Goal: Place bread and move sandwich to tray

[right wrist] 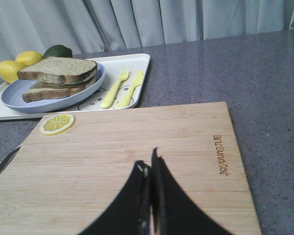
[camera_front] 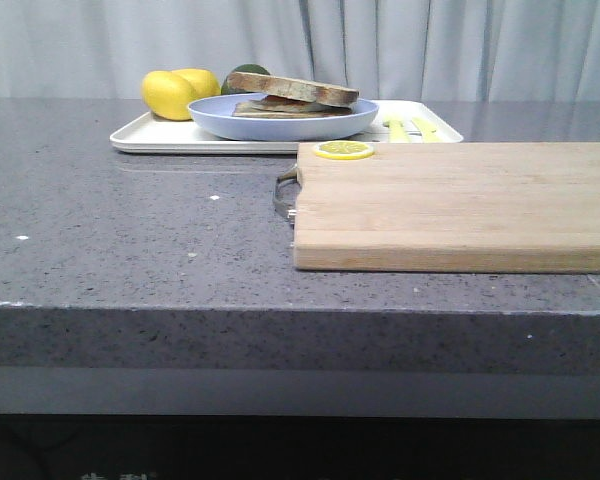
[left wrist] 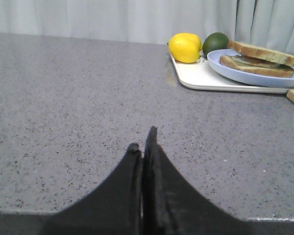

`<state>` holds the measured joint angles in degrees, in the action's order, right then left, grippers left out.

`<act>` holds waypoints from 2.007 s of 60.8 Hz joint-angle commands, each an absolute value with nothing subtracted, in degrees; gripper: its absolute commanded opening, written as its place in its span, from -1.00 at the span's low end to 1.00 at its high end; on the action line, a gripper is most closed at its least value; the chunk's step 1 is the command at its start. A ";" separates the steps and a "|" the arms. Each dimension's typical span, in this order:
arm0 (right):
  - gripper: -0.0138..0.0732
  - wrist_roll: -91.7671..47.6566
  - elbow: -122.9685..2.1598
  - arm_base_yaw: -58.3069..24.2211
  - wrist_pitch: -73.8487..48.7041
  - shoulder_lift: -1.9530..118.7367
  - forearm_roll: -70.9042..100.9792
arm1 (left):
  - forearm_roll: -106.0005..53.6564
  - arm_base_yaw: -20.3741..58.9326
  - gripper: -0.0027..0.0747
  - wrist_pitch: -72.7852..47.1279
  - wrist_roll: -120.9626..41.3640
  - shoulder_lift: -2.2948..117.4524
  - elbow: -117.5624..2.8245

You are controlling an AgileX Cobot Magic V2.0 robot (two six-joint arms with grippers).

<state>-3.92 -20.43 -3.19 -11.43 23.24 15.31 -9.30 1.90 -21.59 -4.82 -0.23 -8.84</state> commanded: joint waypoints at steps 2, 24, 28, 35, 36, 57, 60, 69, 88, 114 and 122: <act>-0.84 -4.28 -22.02 -2.99 -7.19 23.43 15.66 | -9.41 1.83 -0.98 -13.97 -4.17 -1.61 -7.73; -0.84 -4.28 -22.02 -2.99 -7.32 23.43 15.66 | -9.65 1.83 -0.98 -4.19 -4.04 -1.61 0.29; -0.84 -4.28 -22.02 -2.99 -7.32 23.43 15.66 | -9.65 1.83 -0.98 -4.19 -4.04 -1.61 0.29; -0.84 -4.28 -22.02 -2.99 -7.32 23.43 15.66 | -9.65 1.83 -0.98 -4.19 -4.04 -1.61 0.29; -0.84 -4.28 -22.02 -2.99 -7.32 23.43 15.66 | -9.65 1.83 -0.98 -4.19 -4.04 -1.61 0.29; -0.84 -4.28 -22.02 -2.99 -7.32 23.43 15.66 | -9.65 1.83 -0.98 -4.19 -4.04 -1.61 0.29; -0.84 -4.28 -22.02 -2.99 -7.32 23.43 15.66 | -9.65 1.83 -0.98 -4.19 -4.04 -1.61 0.29; -0.84 -4.28 -22.02 -2.99 -7.32 23.43 15.66 | -9.65 1.83 -0.98 -4.19 -4.04 -1.61 0.29; -0.84 -4.28 -22.02 -2.99 -7.32 23.43 15.66 | -9.65 1.83 -0.98 -4.19 -4.04 -1.61 0.29; -0.84 0.81 -13.50 -3.05 -0.57 19.49 8.30 | -9.65 1.83 -0.98 -4.19 -4.04 -1.61 0.29; -0.84 1.33 -7.27 -3.05 -0.62 11.86 8.30 | -9.65 1.83 -0.98 -4.19 -4.04 -1.61 0.29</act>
